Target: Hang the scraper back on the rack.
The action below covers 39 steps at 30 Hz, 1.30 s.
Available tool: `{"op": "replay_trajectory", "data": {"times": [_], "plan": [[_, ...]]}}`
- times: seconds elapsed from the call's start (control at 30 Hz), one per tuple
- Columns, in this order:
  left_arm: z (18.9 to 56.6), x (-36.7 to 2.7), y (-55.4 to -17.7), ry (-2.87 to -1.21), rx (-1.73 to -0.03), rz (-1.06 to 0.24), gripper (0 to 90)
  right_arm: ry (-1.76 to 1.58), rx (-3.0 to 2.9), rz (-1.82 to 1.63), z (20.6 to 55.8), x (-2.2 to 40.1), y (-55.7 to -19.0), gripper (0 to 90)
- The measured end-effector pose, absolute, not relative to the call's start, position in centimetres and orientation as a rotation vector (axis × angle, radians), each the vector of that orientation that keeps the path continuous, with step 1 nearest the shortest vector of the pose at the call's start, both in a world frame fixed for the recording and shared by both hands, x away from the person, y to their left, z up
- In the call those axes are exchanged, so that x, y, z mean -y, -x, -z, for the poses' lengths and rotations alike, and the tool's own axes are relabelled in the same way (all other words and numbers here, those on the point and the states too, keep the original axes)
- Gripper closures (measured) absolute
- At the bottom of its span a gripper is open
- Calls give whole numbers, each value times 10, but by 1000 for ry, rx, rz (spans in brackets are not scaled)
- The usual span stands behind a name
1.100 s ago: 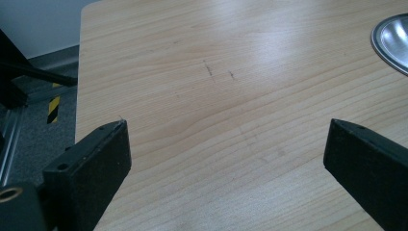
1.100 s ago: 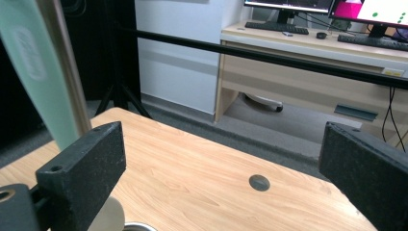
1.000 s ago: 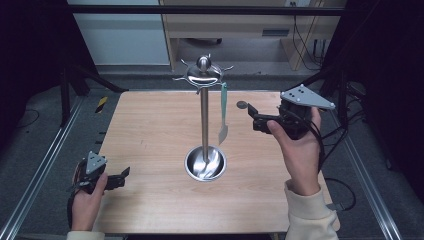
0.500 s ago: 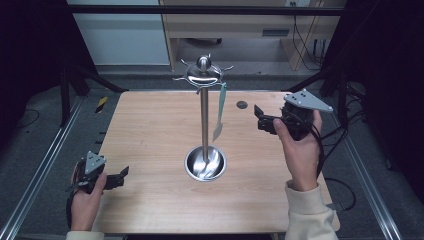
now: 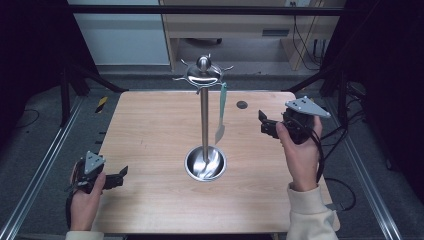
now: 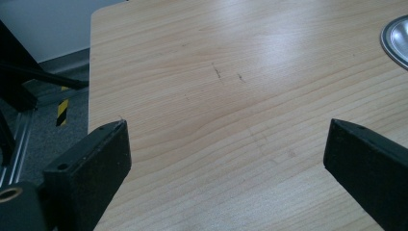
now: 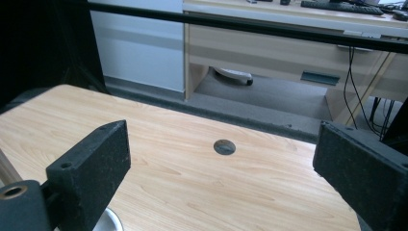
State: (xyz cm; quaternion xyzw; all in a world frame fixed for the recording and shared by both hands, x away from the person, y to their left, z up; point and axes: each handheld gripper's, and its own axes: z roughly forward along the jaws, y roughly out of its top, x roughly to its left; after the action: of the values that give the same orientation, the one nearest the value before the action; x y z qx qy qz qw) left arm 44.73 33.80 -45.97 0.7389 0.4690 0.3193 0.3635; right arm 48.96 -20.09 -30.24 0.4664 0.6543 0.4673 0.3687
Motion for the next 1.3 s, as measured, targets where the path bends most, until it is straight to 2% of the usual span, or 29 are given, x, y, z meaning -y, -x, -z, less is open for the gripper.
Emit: {"op": "replay_trajectory", "data": {"times": [0.73,1.3], "plan": [[461,-343,-448,-1900,-1233,-841,23,-1235,-1767,-1120,341,192,-498,64],[461,-345,-448,-1889,-1239,-860,29,-1232,-1817,-1040,376,197,-498,98]]}}
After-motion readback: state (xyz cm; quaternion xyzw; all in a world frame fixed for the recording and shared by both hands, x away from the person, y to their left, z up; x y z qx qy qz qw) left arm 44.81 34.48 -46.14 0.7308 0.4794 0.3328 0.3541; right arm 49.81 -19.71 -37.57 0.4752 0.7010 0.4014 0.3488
